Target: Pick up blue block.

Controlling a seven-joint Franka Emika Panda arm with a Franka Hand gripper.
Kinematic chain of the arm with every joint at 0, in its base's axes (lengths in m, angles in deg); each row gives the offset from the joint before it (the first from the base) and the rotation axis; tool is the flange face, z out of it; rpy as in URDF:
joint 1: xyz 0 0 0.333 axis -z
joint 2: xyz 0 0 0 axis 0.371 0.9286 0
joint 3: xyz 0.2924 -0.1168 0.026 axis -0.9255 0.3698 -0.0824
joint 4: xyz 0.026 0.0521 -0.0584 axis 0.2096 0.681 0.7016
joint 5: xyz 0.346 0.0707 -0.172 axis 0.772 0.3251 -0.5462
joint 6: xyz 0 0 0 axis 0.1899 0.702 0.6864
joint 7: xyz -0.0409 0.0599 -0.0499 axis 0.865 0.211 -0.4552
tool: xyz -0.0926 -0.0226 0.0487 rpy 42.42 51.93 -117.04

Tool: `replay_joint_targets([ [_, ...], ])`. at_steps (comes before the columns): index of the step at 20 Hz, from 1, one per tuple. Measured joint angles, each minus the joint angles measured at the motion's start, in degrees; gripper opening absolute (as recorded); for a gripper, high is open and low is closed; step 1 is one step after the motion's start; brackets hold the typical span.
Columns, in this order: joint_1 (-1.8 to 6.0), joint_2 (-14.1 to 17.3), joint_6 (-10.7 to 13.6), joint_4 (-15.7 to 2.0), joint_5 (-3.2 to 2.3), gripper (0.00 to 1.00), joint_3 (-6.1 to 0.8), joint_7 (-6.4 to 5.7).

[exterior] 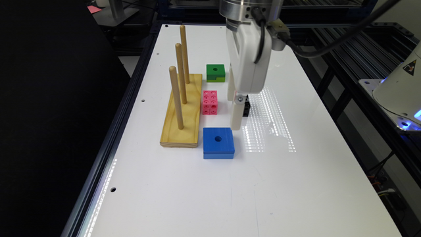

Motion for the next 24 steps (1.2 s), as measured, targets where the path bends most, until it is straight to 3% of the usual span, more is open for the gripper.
replay_joint_targets([
  [7, 0.02, 3.3, -0.3, -2.32, -0.94, 1.0, 0.33, 0.0],
  [12, 0.02, 7.9, -4.3, -2.63, -2.02, 1.0, 0.66, -0.02],
  [24, -0.06, 8.7, -4.7, -3.36, -2.11, 1.0, 0.7, -0.02],
])
